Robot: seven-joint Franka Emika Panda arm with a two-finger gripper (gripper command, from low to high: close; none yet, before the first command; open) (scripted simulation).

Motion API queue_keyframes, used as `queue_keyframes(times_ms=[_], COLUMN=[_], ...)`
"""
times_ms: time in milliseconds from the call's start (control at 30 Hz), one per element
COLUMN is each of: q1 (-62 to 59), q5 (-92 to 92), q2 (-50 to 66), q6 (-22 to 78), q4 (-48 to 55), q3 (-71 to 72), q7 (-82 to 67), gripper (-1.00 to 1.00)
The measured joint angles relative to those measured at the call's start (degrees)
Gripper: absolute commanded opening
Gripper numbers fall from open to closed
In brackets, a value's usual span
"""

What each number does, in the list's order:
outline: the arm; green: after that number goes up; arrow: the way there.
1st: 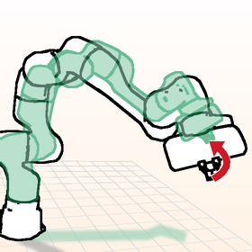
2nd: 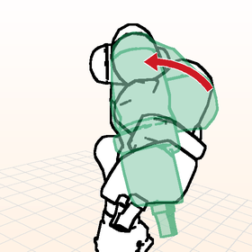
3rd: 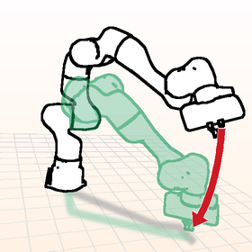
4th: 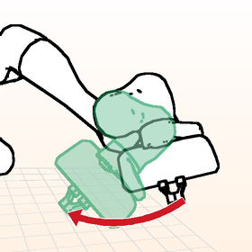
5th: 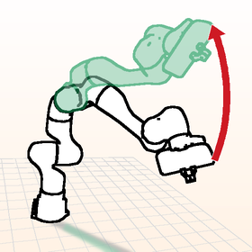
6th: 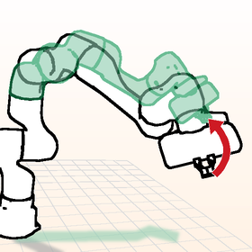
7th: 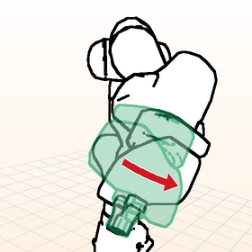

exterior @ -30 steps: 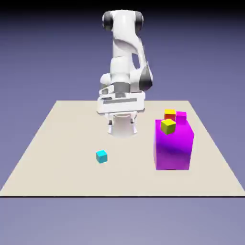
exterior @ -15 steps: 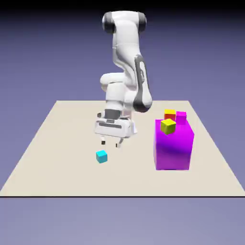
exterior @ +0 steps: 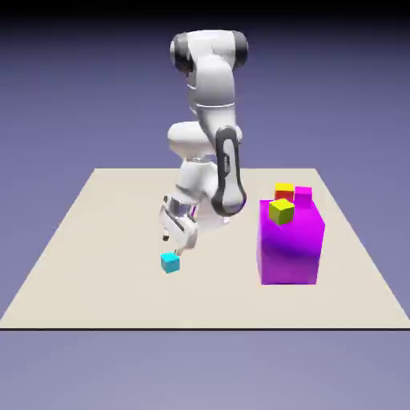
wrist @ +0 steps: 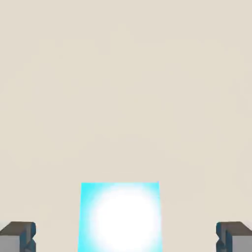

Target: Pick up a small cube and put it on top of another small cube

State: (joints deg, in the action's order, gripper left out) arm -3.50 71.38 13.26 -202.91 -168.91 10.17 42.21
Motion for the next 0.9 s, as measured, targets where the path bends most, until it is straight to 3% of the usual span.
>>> queue_keyframes(times_ms=[367, 400, 900], q1=[-11.0, -11.26, 1.74], q5=[-27.39, -28.02, 4.28], q2=[12.54, 12.83, -1.99], q6=[-9.08, -9.28, 1.44], q4=[-0.21, -0.21, 0.03], q3=[2.99, 3.06, -0.47], q7=[20.59, 21.06, -3.2], gripper=[0.0, -1.0, -1.0])
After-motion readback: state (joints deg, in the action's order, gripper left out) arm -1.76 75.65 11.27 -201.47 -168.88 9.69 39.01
